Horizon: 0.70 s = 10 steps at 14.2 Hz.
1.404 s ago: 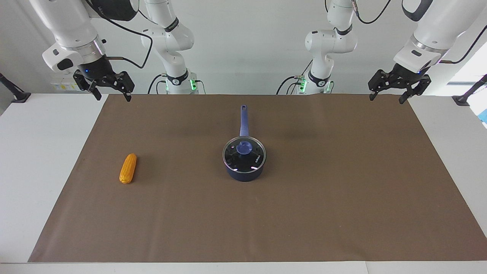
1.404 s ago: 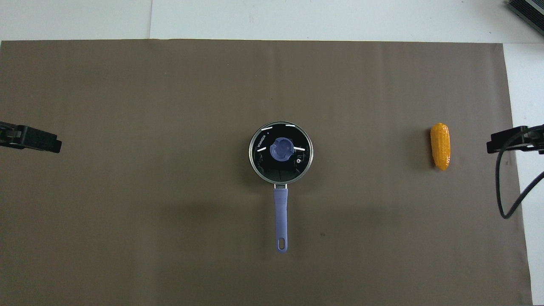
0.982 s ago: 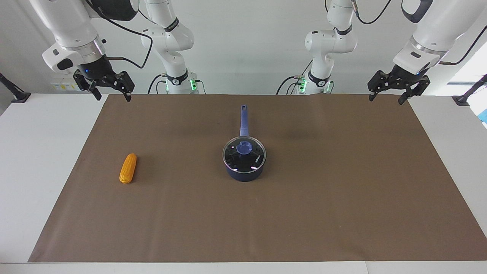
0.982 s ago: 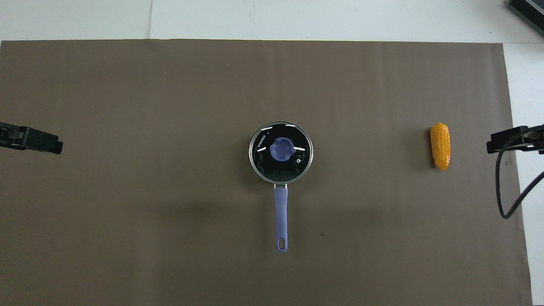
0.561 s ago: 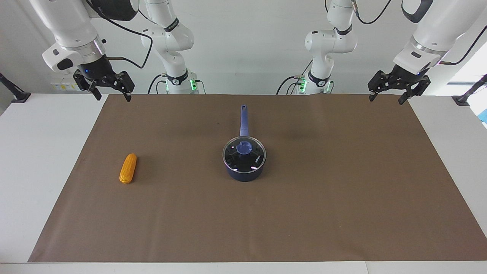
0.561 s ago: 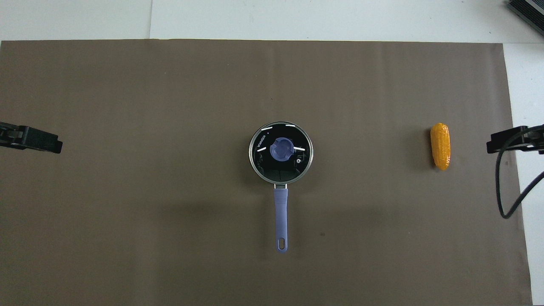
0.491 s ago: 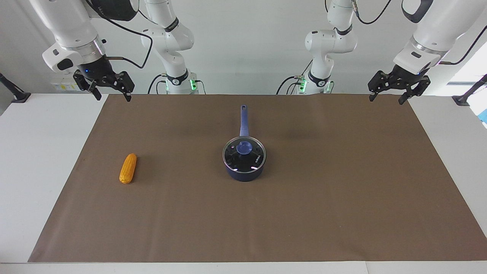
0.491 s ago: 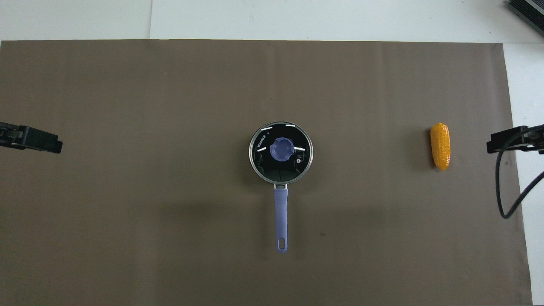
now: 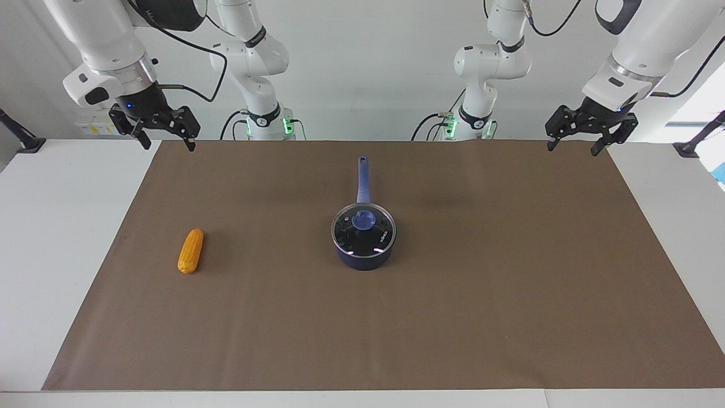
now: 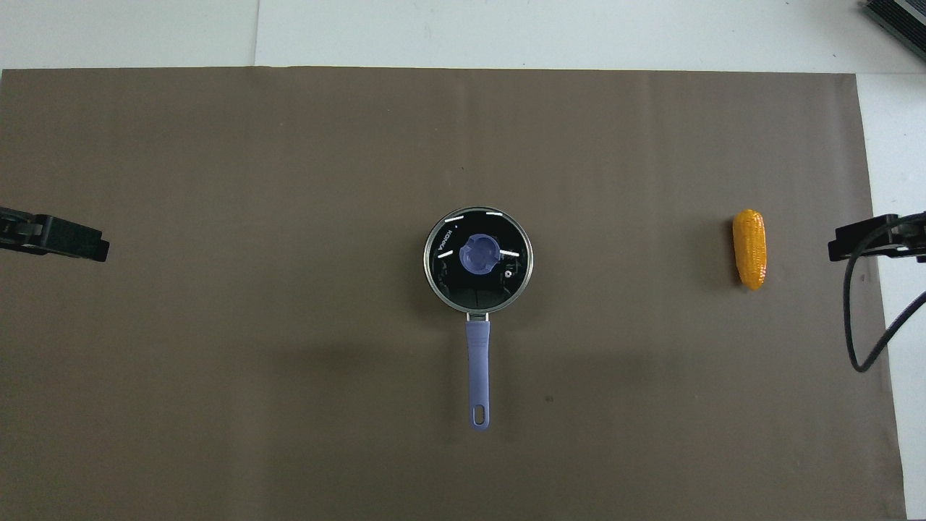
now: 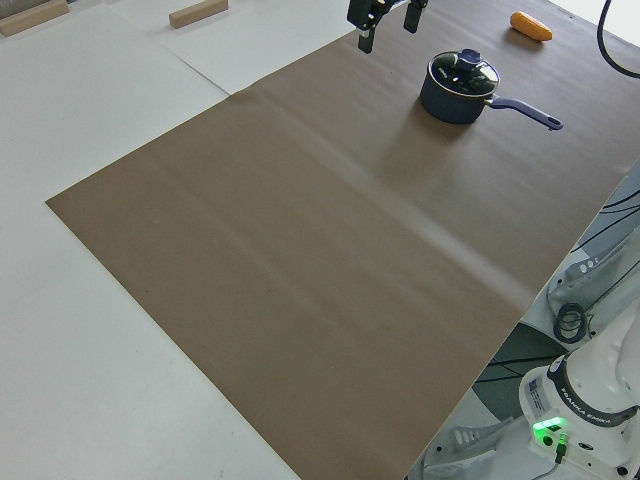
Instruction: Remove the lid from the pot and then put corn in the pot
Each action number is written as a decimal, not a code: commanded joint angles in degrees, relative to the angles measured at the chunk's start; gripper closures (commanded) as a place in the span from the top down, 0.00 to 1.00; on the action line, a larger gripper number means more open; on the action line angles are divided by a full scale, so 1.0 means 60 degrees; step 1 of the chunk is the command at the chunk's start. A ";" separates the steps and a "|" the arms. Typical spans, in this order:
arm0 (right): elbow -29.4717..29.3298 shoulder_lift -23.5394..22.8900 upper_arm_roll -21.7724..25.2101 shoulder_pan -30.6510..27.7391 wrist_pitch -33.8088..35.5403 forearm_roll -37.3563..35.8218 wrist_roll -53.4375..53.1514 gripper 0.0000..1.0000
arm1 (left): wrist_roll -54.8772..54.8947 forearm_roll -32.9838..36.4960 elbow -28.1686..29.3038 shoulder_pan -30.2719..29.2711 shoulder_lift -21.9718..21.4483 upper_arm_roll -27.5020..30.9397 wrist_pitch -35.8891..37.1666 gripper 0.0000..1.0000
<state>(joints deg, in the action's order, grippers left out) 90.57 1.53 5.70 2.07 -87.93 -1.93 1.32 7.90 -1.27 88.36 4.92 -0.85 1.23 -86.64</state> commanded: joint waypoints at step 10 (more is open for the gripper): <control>-0.0095 -0.0036 -0.0057 -0.0009 0.0284 -0.0016 -0.0015 1.00 | -0.0028 -0.0037 0.0697 0.0249 -0.0298 -0.0088 -0.0413 1.00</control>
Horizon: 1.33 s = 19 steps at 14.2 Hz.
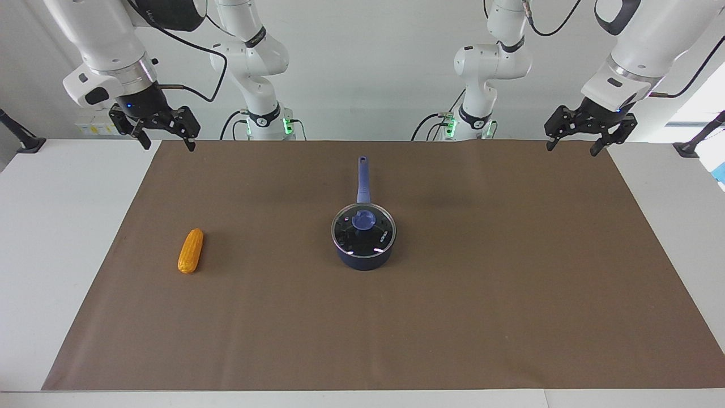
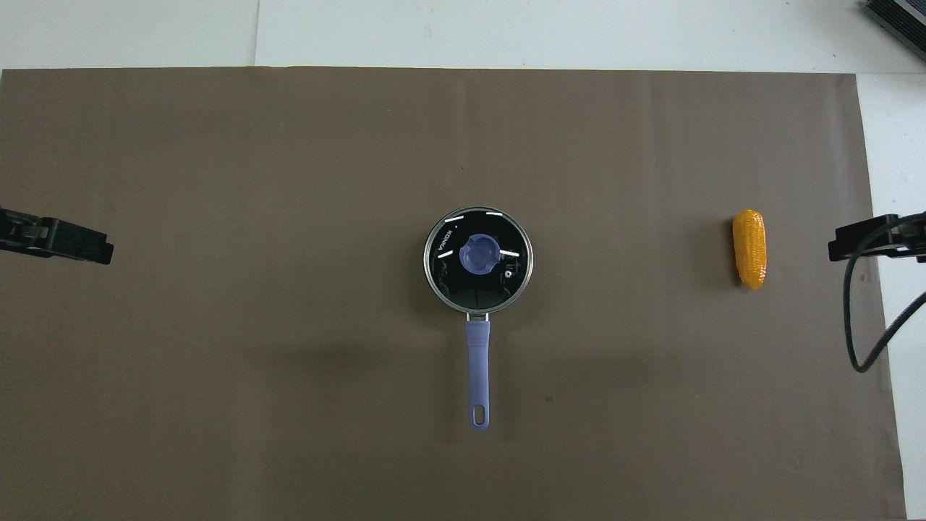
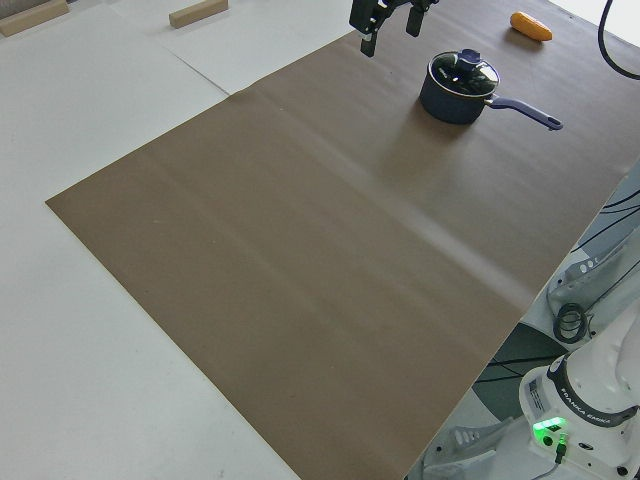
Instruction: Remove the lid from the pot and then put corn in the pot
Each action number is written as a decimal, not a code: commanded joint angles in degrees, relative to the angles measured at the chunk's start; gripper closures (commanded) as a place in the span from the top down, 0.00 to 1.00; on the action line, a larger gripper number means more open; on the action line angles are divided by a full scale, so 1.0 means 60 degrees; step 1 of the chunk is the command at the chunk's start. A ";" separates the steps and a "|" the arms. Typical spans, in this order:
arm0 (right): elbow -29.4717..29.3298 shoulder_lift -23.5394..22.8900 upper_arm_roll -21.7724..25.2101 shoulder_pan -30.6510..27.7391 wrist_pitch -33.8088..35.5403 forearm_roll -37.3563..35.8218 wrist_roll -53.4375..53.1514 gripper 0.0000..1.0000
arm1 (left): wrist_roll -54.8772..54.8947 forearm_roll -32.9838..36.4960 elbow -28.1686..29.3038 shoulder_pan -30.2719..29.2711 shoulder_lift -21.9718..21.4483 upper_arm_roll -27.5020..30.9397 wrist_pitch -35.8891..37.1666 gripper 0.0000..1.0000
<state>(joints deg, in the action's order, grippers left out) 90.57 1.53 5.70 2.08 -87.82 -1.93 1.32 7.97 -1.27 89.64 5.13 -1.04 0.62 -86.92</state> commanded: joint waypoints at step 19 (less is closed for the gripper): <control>0.1634 -0.2258 0.0031 -0.1019 -0.5002 -0.0030 0.1494 1.00 | -0.3671 -0.0022 0.1393 0.2851 0.0509 0.0014 -0.2972 1.00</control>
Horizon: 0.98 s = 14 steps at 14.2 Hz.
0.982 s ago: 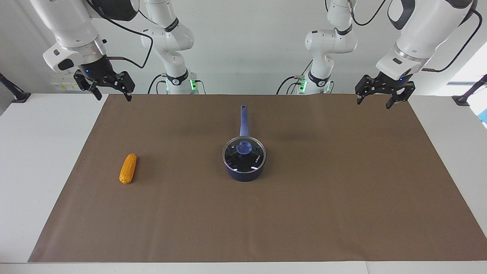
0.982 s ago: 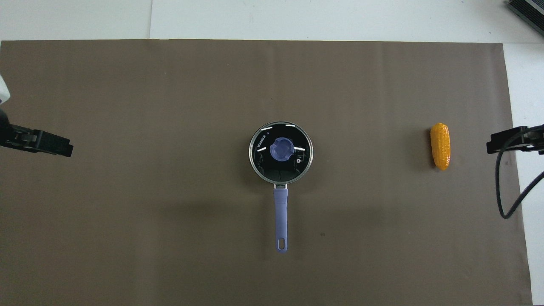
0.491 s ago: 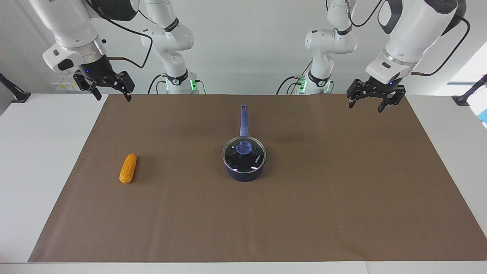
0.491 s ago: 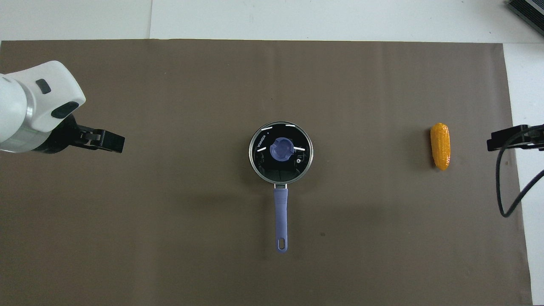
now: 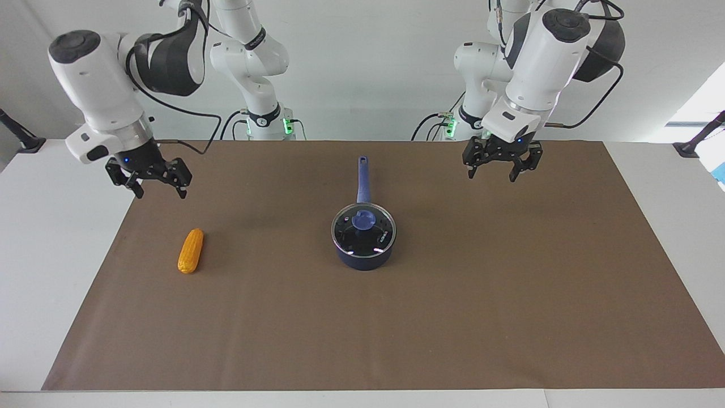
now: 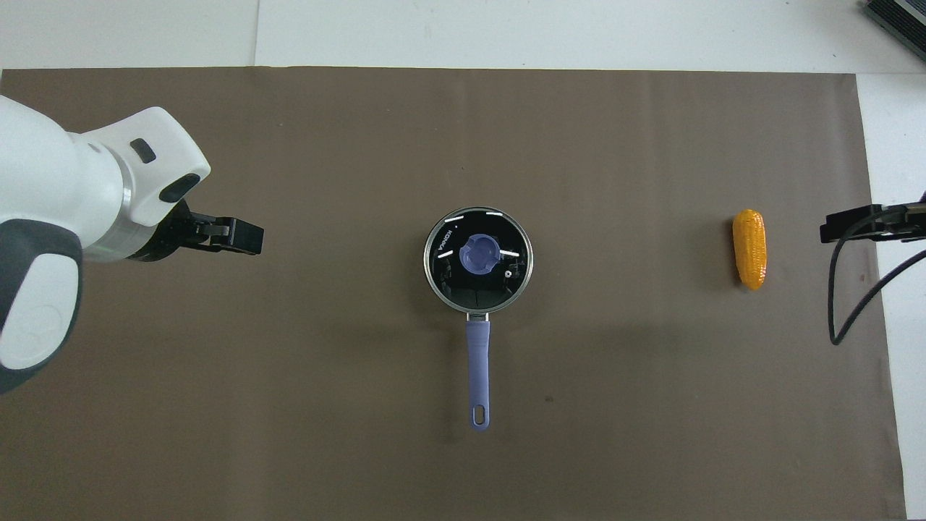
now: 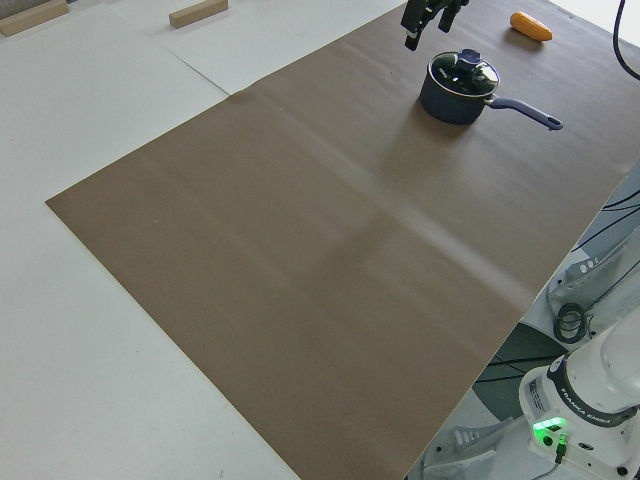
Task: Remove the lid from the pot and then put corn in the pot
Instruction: 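Move the left gripper to the pot lid while the right gripper reaches the corn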
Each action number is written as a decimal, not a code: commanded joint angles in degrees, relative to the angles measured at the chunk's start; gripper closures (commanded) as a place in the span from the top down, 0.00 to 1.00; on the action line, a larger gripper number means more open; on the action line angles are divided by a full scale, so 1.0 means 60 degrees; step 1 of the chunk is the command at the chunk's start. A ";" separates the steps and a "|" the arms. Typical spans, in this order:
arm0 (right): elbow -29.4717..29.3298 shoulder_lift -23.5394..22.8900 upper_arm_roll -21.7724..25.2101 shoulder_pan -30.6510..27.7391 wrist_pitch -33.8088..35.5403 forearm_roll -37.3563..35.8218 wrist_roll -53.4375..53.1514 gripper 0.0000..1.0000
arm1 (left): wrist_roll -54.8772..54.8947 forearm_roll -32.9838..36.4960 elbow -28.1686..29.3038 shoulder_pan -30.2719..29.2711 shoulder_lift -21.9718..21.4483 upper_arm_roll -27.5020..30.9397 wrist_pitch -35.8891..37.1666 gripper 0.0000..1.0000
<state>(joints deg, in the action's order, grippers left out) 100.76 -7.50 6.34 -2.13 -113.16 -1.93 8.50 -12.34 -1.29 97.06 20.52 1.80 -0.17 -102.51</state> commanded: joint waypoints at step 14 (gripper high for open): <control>0.1648 -0.2162 -0.0076 -0.0406 -0.3581 0.0541 0.0019 1.00 | -0.4049 0.0728 -0.0664 0.2380 0.2086 0.0116 -0.1269 1.00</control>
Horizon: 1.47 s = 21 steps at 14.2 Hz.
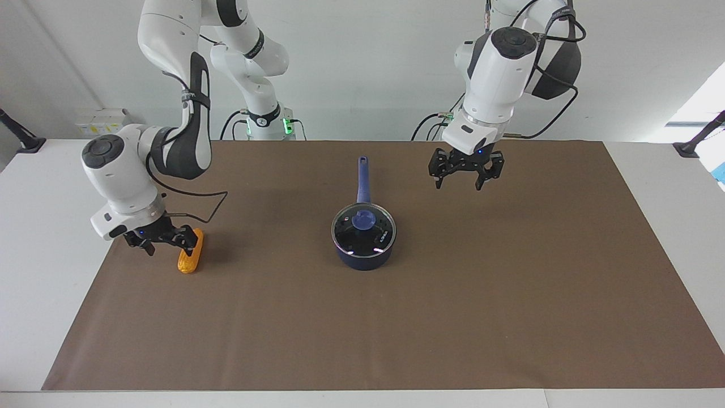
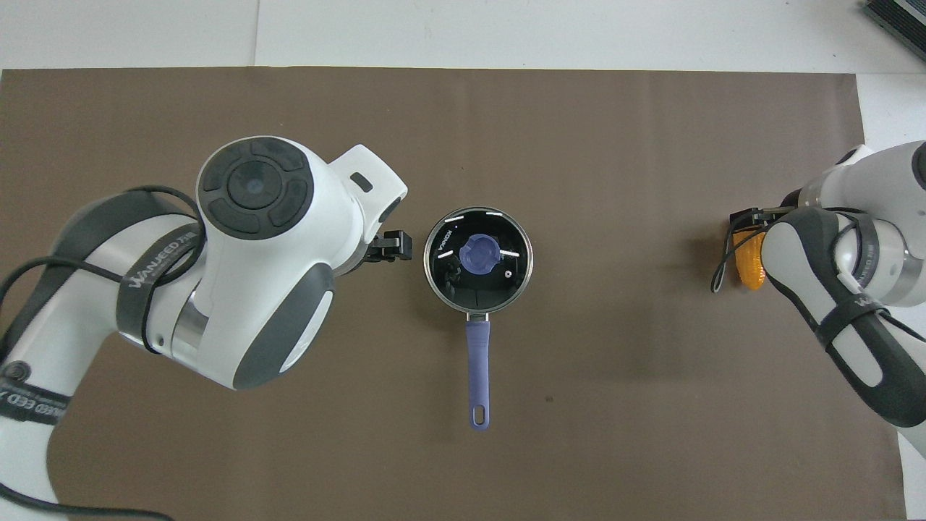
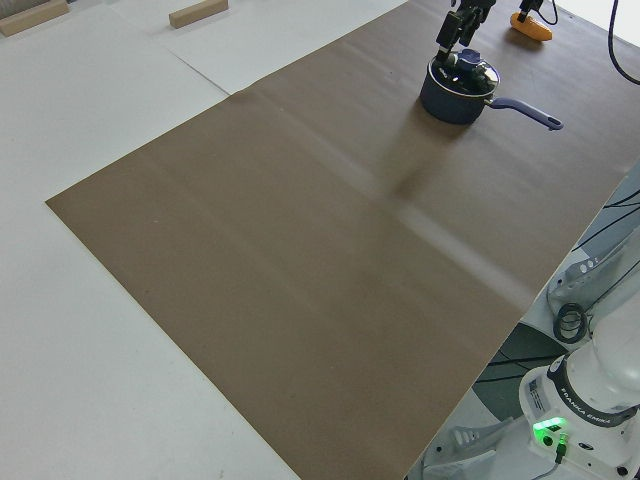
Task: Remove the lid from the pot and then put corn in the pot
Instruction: 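Move the left gripper to the pot lid while the right gripper reaches the corn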
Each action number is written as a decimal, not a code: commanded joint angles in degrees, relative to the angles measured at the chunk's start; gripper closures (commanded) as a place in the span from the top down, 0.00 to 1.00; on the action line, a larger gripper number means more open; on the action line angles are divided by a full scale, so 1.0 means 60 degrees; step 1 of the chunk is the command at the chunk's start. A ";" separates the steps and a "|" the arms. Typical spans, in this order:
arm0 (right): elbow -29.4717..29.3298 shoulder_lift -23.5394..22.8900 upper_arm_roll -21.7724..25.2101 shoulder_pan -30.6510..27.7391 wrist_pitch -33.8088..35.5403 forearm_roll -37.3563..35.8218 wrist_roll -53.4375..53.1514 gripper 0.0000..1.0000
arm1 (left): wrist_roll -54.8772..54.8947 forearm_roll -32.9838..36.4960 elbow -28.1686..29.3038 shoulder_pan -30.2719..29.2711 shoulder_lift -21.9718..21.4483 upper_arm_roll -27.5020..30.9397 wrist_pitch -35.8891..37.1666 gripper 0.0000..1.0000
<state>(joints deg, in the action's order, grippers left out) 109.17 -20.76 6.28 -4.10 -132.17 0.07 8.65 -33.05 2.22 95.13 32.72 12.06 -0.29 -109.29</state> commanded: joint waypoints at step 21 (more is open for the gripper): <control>-0.0981 0.0279 -0.0168 0.0096 0.1165 0.0194 -0.0560 0.00 | -0.3047 0.0260 -0.2247 0.1782 0.2692 0.0136 -0.1106 1.00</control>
<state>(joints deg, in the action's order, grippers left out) 106.23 -21.18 5.85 -3.29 -130.28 0.20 7.14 -50.32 3.03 82.77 42.46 27.68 -0.38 -115.57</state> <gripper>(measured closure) 0.608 0.000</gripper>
